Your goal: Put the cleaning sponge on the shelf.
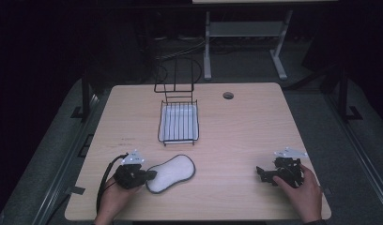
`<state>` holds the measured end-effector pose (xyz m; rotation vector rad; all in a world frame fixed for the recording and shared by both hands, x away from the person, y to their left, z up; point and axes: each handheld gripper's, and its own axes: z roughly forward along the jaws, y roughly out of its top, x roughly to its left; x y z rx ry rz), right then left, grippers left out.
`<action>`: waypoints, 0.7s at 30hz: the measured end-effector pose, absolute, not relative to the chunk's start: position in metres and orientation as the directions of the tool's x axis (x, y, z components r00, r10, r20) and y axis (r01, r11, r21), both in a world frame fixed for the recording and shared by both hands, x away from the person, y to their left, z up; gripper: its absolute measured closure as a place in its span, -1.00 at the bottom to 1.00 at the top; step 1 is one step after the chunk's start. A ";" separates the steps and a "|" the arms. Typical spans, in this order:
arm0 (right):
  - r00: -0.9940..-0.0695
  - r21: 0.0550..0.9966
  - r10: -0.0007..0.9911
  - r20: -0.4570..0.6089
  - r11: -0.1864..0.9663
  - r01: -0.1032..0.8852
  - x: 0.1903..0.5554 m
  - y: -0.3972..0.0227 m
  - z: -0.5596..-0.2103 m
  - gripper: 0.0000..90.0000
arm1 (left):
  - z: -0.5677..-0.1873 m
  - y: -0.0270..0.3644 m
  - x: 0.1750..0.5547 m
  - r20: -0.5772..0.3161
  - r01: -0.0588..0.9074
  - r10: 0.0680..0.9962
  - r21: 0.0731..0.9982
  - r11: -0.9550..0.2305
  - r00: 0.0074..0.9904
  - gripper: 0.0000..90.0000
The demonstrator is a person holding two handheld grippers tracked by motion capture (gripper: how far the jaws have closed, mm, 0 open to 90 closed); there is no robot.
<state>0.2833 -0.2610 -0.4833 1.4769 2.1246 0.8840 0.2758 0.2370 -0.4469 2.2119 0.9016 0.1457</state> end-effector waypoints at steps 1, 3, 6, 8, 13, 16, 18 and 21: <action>-0.358 0.696 0.933 0.027 0.240 0.677 0.283 -0.261 -0.483 -1.00 | -0.447 0.237 0.276 -0.159 0.562 0.645 0.670 -0.486 0.747 0.99; -0.359 0.696 0.933 0.027 0.240 0.677 0.283 -0.261 -0.483 -1.00 | -0.446 0.236 0.275 -0.159 0.561 0.645 0.670 -0.486 0.748 0.98; -0.360 0.696 0.933 0.026 0.241 0.676 0.283 -0.261 -0.483 -1.00 | -0.443 0.235 0.275 -0.150 0.557 0.647 0.673 -0.487 0.747 0.84; -0.360 0.696 0.933 0.026 0.242 0.676 0.283 -0.261 -0.483 -1.00 | -0.440 0.234 0.275 -0.150 0.555 0.650 0.679 -0.480 0.745 0.72; -0.360 0.696 0.933 0.026 0.242 0.676 0.283 -0.261 -0.483 -1.00 | -0.433 0.231 0.279 -0.126 0.533 0.642 0.688 -0.493 0.757 0.38; -0.360 0.696 0.933 0.025 0.242 0.676 0.283 -0.261 -0.483 -1.00 | -0.431 0.228 0.283 -0.124 0.526 0.637 0.691 -0.495 0.761 0.17; -0.360 0.696 0.933 0.025 0.242 0.676 0.283 -0.261 -0.483 -1.00 | -0.431 0.227 0.286 -0.127 0.523 0.632 0.695 -0.493 0.765 0.03; -0.359 0.696 0.933 0.026 0.241 0.676 0.283 -0.261 -0.483 -1.00 | -0.431 0.224 0.290 -0.139 0.515 0.609 0.694 -0.502 0.781 -0.11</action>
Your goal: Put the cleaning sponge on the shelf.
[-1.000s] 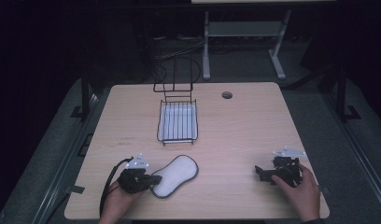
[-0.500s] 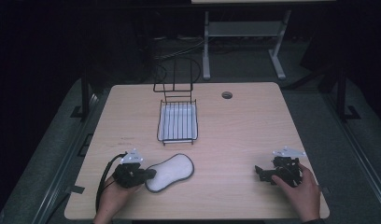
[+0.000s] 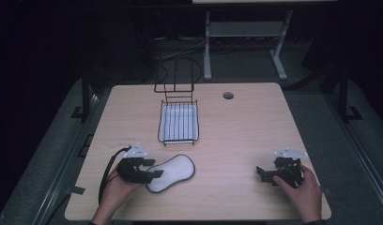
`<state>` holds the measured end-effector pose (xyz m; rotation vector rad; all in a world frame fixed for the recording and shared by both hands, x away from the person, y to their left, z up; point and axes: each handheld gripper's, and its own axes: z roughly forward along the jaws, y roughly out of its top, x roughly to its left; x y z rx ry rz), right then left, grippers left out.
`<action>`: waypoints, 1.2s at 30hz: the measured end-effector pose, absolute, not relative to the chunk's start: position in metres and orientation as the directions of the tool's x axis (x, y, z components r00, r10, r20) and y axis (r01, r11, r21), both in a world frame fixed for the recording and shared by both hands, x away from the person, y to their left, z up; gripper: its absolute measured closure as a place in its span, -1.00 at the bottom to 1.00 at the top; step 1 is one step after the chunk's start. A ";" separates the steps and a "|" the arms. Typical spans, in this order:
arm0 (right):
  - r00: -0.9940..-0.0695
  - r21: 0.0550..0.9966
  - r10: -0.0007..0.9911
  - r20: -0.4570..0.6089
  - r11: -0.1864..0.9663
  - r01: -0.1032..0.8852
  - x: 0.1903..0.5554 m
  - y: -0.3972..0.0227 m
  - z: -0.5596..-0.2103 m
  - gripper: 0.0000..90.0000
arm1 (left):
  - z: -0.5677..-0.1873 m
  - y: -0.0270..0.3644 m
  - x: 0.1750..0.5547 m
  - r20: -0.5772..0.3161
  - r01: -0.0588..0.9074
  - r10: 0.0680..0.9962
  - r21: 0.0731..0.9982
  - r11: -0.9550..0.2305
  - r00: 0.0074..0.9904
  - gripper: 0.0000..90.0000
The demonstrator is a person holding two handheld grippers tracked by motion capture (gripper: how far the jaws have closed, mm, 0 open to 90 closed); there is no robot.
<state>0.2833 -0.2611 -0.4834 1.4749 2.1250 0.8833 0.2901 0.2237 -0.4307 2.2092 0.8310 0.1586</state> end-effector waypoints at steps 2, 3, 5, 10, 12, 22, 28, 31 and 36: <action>-0.359 0.696 0.933 0.026 0.241 0.676 0.283 -0.261 -0.483 -1.00 | -0.431 0.221 0.293 -0.141 0.510 0.597 0.691 -0.512 0.790 -0.21; -0.360 0.696 0.933 0.026 0.242 0.676 0.283 -0.261 -0.483 -1.00 | -0.432 0.219 0.294 -0.142 0.508 0.596 0.696 -0.507 0.790 -0.25; -0.360 0.696 0.933 0.026 0.242 0.676 0.283 -0.261 -0.483 -1.00 | -0.434 0.216 0.298 -0.139 0.502 0.590 0.698 -0.511 0.795 -0.39; -0.359 0.696 0.933 0.026 0.241 0.676 0.283 -0.261 -0.483 -1.00 | -0.439 0.207 0.305 -0.133 0.494 0.579 0.690 -0.528 0.804 -0.60; -0.360 0.696 0.933 0.026 0.241 0.676 0.283 -0.261 -0.483 -1.00 | -0.441 0.203 0.307 -0.128 0.489 0.572 0.686 -0.539 0.810 -0.65; -0.360 0.696 0.933 0.026 0.242 0.676 0.283 -0.261 -0.483 -1.00 | -0.450 0.193 0.309 -0.116 0.473 0.550 0.672 -0.570 0.827 -0.71; -0.360 0.696 0.933 0.026 0.242 0.676 0.283 -0.261 -0.483 -1.00 | -0.457 0.189 0.309 -0.105 0.474 0.545 0.645 -0.599 0.832 -0.71; -0.360 0.696 0.933 0.026 0.242 0.676 0.283 -0.261 -0.483 -1.00 | -0.460 0.187 0.309 -0.109 0.477 0.544 0.643 -0.600 0.832 -0.71; -0.360 0.696 0.933 0.026 0.241 0.676 0.283 -0.261 -0.483 -1.00 | -0.461 0.185 0.308 -0.093 0.467 0.538 0.633 -0.618 0.838 -0.72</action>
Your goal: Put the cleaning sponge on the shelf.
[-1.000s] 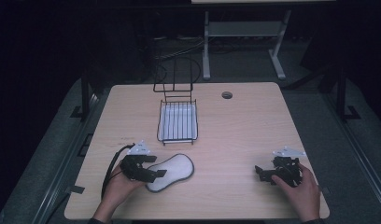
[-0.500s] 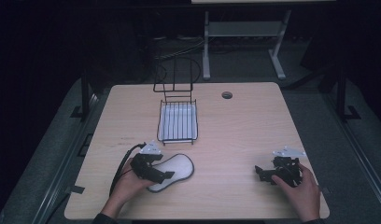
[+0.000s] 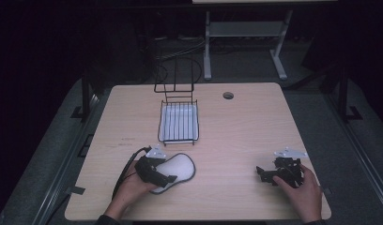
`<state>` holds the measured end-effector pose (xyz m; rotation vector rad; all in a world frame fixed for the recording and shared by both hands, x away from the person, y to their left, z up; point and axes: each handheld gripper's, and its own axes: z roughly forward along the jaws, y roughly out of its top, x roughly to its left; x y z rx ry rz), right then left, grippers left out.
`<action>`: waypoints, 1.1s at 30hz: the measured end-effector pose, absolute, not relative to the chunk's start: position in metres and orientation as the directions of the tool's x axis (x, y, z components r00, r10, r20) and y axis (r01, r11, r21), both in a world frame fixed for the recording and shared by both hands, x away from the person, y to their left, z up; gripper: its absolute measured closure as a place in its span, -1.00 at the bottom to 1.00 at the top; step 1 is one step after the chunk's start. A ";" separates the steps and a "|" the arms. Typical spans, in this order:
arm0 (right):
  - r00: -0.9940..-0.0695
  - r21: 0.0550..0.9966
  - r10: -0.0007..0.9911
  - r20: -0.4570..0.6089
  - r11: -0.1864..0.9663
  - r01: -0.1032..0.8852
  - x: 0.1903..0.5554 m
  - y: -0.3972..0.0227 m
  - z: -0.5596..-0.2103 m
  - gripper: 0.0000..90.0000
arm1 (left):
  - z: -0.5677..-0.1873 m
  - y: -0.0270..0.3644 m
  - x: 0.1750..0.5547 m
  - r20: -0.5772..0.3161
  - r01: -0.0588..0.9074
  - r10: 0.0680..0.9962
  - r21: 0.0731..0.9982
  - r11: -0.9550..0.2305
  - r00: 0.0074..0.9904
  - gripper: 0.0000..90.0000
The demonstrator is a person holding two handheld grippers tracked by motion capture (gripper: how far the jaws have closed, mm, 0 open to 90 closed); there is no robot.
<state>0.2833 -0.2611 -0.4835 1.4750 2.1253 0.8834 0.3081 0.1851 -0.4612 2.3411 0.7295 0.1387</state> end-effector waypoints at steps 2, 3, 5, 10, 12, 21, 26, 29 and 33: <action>-0.360 0.696 0.933 0.026 0.242 0.676 0.283 -0.261 -0.483 -1.00 | -0.461 0.185 0.308 -0.090 0.464 0.535 0.632 -0.621 0.840 -0.72; -0.360 0.696 0.933 0.026 0.241 0.676 0.283 -0.261 -0.483 -1.00 | -0.461 0.185 0.308 -0.089 0.462 0.533 0.631 -0.623 0.841 -0.72; -0.359 0.696 0.933 0.026 0.241 0.676 0.283 -0.261 -0.483 -1.00 | -0.462 0.185 0.309 -0.099 0.470 0.534 0.627 -0.621 0.840 -0.71; -0.360 0.696 0.933 0.026 0.241 0.676 0.283 -0.261 -0.483 -1.00 | -0.462 0.184 0.309 -0.101 0.473 0.536 0.623 -0.623 0.838 -0.69; -0.360 0.696 0.933 0.026 0.242 0.676 0.283 -0.261 -0.483 -1.00 | -0.461 0.184 0.308 -0.101 0.471 0.532 0.621 -0.626 0.841 -0.66; -0.360 0.696 0.933 0.026 0.242 0.676 0.283 -0.261 -0.483 -1.00 | -0.457 0.185 0.305 -0.082 0.446 0.520 0.638 -0.628 0.850 -0.42; -0.360 0.696 0.933 0.026 0.241 0.676 0.283 -0.261 -0.483 -1.00 | -0.454 0.184 0.302 -0.051 0.424 0.516 0.641 -0.640 0.855 -0.36; -0.360 0.696 0.933 0.026 0.242 0.676 0.283 -0.261 -0.483 -1.00 | -0.450 0.186 0.301 -0.042 0.412 0.513 0.652 -0.636 0.857 -0.25; -0.360 0.696 0.933 0.026 0.241 0.676 0.283 -0.261 -0.483 -1.00 | -0.444 0.190 0.301 -0.061 0.409 0.509 0.681 -0.608 0.859 0.03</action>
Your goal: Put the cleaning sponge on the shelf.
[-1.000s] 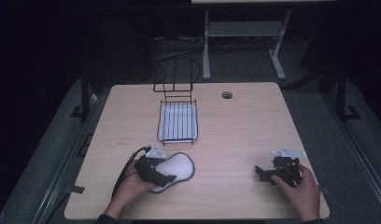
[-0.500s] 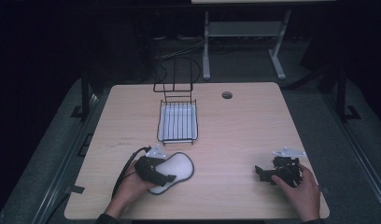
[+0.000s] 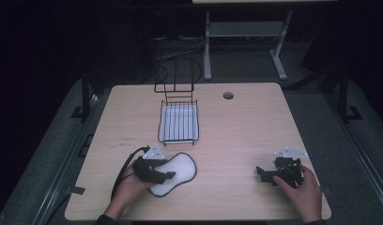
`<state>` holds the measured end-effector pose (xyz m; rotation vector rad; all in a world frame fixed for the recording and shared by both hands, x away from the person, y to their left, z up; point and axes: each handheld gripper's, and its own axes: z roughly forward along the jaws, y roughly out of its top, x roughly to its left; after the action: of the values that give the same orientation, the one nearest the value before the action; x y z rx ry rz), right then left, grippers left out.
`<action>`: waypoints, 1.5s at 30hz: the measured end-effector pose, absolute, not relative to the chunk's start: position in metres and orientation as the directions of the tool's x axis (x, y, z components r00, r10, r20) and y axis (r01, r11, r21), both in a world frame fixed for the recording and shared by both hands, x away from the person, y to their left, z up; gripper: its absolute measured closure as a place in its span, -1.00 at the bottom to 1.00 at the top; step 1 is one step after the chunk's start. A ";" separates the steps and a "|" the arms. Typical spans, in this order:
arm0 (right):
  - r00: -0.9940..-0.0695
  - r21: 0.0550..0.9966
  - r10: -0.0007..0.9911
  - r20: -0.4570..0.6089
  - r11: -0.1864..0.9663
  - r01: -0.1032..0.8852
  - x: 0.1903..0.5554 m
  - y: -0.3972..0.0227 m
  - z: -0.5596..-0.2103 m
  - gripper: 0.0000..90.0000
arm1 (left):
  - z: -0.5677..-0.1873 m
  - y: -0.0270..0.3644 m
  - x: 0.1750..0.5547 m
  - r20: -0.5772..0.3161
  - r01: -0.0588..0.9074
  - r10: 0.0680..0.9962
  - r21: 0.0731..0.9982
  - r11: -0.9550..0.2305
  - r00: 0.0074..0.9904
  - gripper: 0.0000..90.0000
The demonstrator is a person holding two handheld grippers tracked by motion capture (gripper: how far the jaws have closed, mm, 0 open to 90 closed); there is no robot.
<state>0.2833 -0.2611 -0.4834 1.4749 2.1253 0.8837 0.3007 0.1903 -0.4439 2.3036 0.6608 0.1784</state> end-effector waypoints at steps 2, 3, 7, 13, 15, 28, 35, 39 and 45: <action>-0.360 0.696 0.933 0.026 0.242 0.676 0.283 -0.261 -0.483 -1.00 | -0.442 0.192 0.301 -0.073 0.411 0.508 0.690 -0.596 0.858 0.12; -0.360 0.696 0.933 0.026 0.241 0.676 0.283 -0.261 -0.483 -1.00 | -0.441 0.193 0.301 -0.081 0.414 0.509 0.696 -0.587 0.857 0.17; -0.360 0.696 0.933 0.026 0.241 0.676 0.283 -0.261 -0.483 -1.00 | -0.437 0.196 0.301 -0.094 0.414 0.506 0.709 -0.571 0.858 0.28; -0.360 0.696 0.933 0.026 0.241 0.676 0.283 -0.261 -0.483 -1.00 | -0.430 0.202 0.300 -0.143 0.428 0.504 0.744 -0.514 0.852 0.51; -0.360 0.696 0.933 0.026 0.241 0.676 0.283 -0.261 -0.483 -1.00 | -0.428 0.203 0.300 -0.160 0.435 0.501 0.750 -0.499 0.850 0.55; -0.360 0.696 0.933 0.026 0.242 0.676 0.283 -0.261 -0.483 -1.00 | -0.420 0.205 0.297 -0.187 0.425 0.472 0.774 -0.470 0.861 0.72; -0.359 0.696 0.933 0.026 0.241 0.676 0.283 -0.261 -0.483 -1.00 | -0.415 0.207 0.299 -0.185 0.420 0.470 0.779 -0.465 0.863 0.74; -0.359 0.696 0.933 0.026 0.241 0.677 0.283 -0.261 -0.483 -1.00 | -0.412 0.207 0.303 -0.184 0.419 0.472 0.783 -0.460 0.862 0.75; -0.359 0.696 0.933 0.026 0.241 0.676 0.283 -0.261 -0.483 -1.00 | -0.408 0.206 0.305 -0.183 0.418 0.472 0.783 -0.460 0.863 0.75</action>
<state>0.2833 -0.2611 -0.4834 1.4752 2.1244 0.8839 0.3049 0.2061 -0.4083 2.1121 0.6438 0.0744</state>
